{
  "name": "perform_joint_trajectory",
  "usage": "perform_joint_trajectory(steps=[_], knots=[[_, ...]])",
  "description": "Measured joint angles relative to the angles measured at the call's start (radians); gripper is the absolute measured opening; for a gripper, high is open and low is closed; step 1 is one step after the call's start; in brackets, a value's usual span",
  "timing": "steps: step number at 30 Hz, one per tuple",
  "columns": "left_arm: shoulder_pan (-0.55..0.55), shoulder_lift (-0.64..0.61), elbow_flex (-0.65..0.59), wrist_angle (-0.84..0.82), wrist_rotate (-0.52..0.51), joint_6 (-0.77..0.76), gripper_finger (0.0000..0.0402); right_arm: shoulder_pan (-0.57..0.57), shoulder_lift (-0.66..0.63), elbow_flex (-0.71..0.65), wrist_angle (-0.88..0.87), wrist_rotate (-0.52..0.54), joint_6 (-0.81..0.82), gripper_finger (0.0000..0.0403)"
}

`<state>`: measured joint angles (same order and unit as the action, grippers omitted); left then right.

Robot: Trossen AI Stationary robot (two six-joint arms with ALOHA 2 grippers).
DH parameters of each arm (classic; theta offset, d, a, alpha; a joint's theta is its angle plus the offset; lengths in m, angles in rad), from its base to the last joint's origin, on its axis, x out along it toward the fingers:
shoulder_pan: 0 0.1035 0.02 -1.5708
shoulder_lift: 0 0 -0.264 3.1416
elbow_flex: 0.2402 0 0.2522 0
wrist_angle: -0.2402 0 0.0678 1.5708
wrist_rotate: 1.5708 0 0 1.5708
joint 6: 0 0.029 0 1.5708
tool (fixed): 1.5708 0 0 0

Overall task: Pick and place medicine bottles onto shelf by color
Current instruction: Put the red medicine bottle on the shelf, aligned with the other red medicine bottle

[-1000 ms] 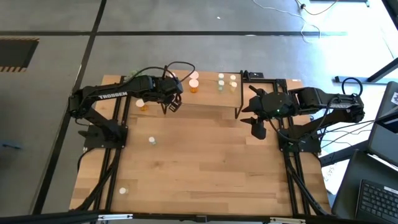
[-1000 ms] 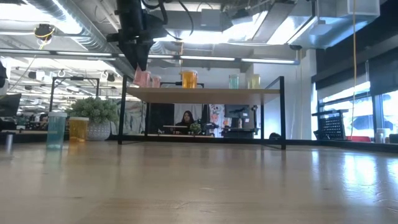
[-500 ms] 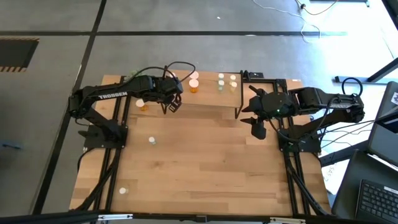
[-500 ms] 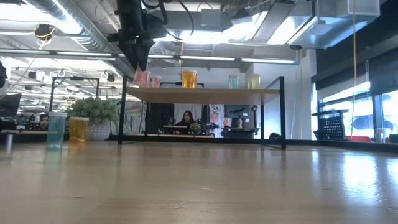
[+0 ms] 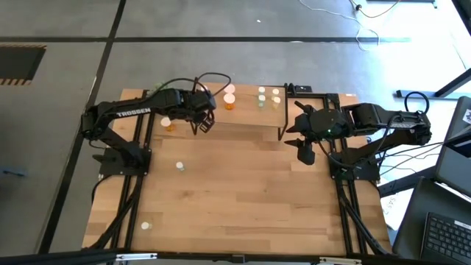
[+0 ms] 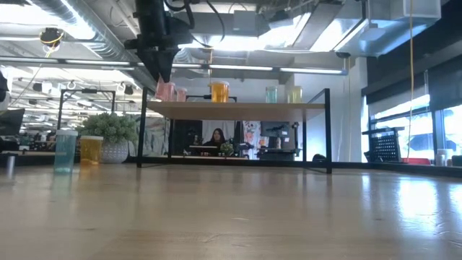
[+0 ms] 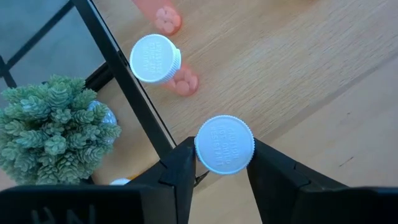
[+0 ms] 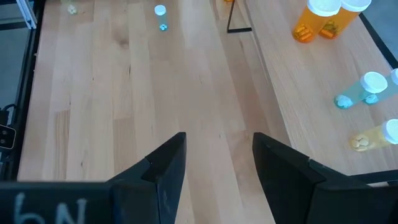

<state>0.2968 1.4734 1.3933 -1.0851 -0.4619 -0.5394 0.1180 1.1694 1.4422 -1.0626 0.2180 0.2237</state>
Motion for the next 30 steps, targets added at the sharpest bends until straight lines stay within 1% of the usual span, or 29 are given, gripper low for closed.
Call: perform_joint_trajectory(steps=[4,22,30], knots=[[0.017,0.0,0.0,-0.005,0.028,0.0,0.013,0.0,0.0,0.0,0.0,0.0,0.0,0.0188],[0.019,0.0,0.0,-0.003,0.028,0.027,0.013,0.0,0.0,0.0,0.008,0.0,0.001,0.0188],[0.019,0.0,0.0,-0.003,0.036,0.078,0.013,0.0,0.0,0.0,0.008,0.0,0.0,0.0188]])
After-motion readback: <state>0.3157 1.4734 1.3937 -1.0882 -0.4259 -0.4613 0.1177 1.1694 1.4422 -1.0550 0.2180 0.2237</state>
